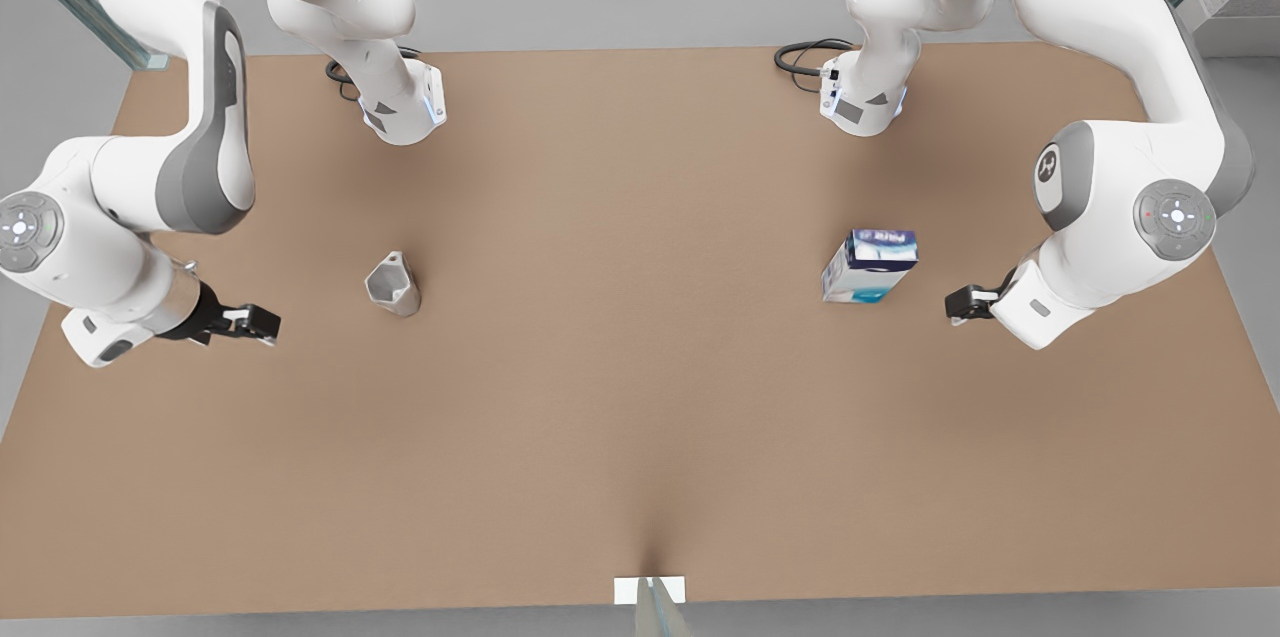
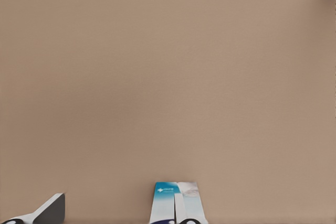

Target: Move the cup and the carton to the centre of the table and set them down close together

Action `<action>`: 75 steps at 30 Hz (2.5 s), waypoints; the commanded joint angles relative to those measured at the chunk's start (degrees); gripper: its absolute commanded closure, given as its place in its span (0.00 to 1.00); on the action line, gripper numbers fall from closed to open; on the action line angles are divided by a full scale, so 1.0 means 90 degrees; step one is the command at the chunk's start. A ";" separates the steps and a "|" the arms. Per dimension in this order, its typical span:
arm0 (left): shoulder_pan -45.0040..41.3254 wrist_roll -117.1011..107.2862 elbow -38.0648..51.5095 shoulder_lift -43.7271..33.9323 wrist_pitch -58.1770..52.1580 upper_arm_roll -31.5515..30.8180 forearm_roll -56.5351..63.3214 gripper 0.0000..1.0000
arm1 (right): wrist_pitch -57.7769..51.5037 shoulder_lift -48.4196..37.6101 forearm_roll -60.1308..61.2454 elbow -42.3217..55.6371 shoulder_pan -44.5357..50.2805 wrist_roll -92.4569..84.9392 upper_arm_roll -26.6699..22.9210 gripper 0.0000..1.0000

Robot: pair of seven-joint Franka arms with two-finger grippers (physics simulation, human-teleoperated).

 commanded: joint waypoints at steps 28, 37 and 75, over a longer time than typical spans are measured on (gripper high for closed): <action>0.0000 0.0050 -0.0060 0.0244 -0.0195 0.0010 -0.0045 0.00 | 0.0968 -0.0450 0.0702 -0.4026 0.0184 -0.0195 0.0244 0.00; 0.0000 0.0040 -0.0060 0.0322 -0.0176 0.0010 -0.0025 0.00 | 0.2541 -0.0342 0.0682 -0.5109 0.0057 -0.0283 0.0215 0.00; -0.0019 -0.0009 -0.0011 0.0263 -0.0205 0.0020 -0.0035 0.00 | 0.2776 -0.0235 0.0643 -0.5159 -0.0128 -0.0713 0.0254 0.79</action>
